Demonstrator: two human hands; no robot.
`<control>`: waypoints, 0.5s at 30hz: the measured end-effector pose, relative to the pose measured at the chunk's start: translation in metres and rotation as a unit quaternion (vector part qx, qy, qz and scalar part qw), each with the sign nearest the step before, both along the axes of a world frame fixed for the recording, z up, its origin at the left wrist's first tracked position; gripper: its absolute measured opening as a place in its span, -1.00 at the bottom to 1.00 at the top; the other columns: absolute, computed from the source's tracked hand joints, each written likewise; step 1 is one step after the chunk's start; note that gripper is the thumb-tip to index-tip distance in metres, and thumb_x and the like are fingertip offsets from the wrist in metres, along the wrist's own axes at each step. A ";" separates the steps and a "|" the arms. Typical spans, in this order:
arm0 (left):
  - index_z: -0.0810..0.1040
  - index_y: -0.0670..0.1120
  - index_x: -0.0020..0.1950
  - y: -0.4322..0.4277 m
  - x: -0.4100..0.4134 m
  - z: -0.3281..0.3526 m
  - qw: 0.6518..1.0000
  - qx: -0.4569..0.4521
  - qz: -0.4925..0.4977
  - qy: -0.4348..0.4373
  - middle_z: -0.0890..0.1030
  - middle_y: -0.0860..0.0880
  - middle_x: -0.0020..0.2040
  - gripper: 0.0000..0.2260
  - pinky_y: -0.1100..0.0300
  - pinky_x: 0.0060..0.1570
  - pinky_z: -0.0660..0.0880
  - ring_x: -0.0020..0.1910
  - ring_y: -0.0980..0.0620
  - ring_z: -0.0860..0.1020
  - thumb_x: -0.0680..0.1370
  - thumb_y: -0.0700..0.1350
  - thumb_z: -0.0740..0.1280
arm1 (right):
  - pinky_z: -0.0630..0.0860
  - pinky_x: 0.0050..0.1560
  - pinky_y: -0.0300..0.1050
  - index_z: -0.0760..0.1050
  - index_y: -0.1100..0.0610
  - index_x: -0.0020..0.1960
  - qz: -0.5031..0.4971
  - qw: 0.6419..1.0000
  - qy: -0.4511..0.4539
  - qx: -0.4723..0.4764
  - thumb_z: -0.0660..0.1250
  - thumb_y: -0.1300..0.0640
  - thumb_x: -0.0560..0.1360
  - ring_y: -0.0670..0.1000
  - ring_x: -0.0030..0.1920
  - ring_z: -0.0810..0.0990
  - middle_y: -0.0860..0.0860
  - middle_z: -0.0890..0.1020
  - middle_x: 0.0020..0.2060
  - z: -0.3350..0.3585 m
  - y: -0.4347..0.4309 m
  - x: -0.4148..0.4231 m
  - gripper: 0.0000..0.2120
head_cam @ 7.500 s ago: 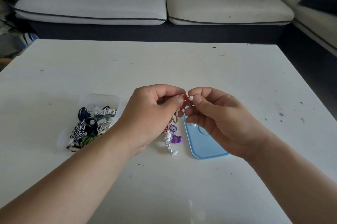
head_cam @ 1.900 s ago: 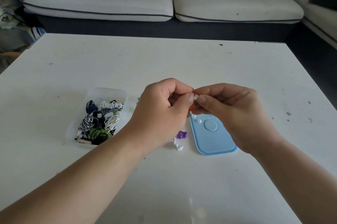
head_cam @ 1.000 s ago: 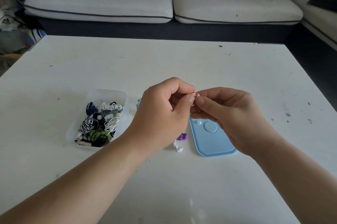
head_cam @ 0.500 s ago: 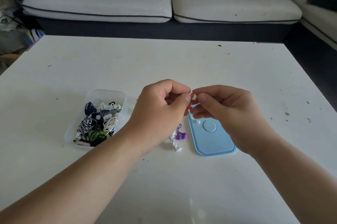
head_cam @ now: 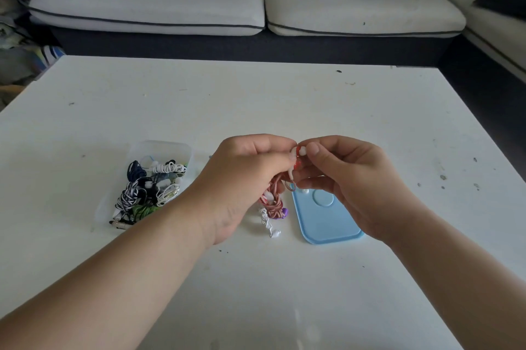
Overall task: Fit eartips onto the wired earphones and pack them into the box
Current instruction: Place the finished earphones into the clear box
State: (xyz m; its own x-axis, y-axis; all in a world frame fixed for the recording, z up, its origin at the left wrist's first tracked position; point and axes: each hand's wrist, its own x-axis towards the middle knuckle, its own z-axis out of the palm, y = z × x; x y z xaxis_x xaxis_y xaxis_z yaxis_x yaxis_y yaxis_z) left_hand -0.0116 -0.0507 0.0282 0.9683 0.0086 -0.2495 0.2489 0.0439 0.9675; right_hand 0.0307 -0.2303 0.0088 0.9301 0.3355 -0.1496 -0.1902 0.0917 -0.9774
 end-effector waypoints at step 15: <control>0.62 -0.09 0.24 0.007 0.003 -0.011 0.997 -0.016 0.072 0.035 0.77 -0.07 -0.05 -0.62 0.07 -0.09 0.58 0.11 -0.36 0.66 0.46 -0.33 0.54 | 0.51 -0.23 -0.13 0.66 0.19 -0.11 0.003 0.883 -0.057 -0.467 0.35 0.20 0.52 0.12 -0.23 0.61 0.12 0.69 -0.22 -0.067 -0.003 0.025 -0.88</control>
